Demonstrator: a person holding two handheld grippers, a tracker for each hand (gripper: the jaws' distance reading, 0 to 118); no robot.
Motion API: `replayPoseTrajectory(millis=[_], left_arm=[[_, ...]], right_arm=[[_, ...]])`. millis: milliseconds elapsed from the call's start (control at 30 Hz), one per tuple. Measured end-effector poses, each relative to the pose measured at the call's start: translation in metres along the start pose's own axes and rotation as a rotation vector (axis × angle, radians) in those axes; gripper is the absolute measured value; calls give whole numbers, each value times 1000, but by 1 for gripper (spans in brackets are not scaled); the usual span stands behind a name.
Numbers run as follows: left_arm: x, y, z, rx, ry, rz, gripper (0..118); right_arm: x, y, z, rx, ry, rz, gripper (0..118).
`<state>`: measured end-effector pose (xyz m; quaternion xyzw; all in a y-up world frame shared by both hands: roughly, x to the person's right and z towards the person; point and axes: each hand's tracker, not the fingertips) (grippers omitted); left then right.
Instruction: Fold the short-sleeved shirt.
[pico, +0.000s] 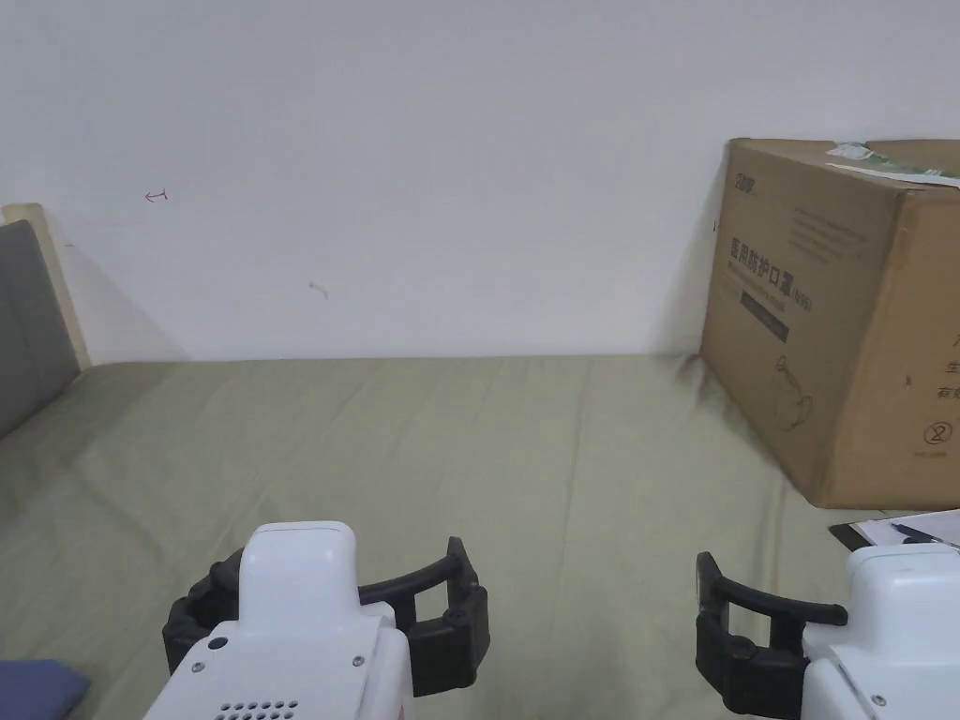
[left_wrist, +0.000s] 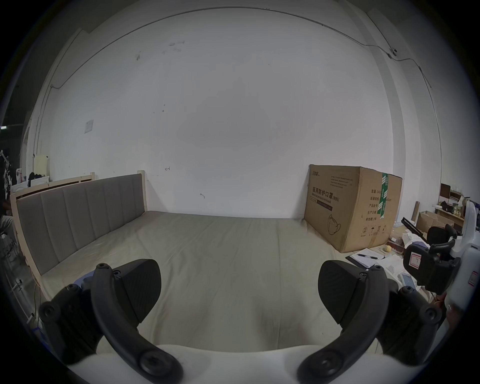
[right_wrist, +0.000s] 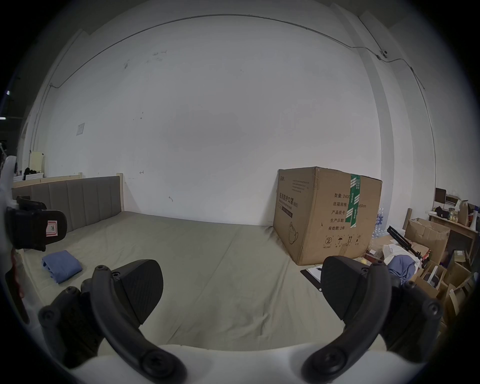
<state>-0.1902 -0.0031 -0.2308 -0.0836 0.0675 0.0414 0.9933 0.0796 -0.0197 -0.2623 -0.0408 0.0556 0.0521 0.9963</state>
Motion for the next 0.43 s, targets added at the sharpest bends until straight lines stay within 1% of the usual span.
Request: replayPoseTrajectory(millis=[133,300,433], left_arm=[[-1,2,4,3,-4,0,117],[-3,5,13,16,32,-10,118],[-10,8,22,29,31,21,117]], right_arm=[[-2,3,5,6,2,2,118],[-5,7,14,22,6,11,118],[-7,11,23,37,8,18,118]])
